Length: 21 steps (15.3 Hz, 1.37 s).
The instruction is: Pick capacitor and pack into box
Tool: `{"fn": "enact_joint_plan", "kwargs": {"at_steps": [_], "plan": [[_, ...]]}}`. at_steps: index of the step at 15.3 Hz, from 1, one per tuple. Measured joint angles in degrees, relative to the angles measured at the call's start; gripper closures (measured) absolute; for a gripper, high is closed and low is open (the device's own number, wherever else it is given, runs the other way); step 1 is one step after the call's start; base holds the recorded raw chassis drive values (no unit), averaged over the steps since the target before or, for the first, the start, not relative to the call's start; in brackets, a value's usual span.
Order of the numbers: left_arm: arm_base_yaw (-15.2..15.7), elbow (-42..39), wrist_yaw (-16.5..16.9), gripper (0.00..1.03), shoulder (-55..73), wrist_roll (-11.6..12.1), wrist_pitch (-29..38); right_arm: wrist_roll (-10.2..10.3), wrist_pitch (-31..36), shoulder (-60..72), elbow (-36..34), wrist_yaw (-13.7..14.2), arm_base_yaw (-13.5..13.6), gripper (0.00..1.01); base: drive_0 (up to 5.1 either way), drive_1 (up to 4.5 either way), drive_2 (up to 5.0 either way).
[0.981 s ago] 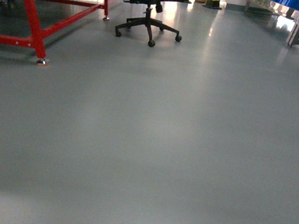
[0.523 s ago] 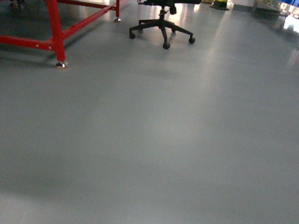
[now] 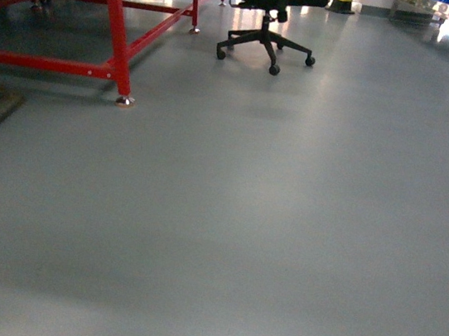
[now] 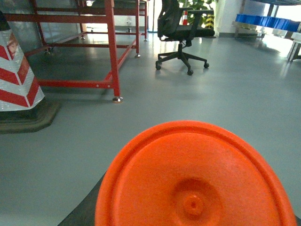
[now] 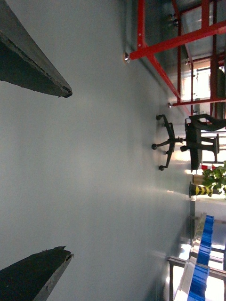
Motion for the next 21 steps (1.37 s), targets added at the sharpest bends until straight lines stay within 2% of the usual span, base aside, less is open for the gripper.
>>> {"fn": "enact_joint_plan", "kwargs": {"at_steps": [21], "plan": [[0.0, 0.0, 0.0, 0.59, 0.0, 0.0, 0.0, 0.0, 0.3, 0.0, 0.0, 0.0, 0.0, 0.03, -5.0, 2.43, 2.4]]}}
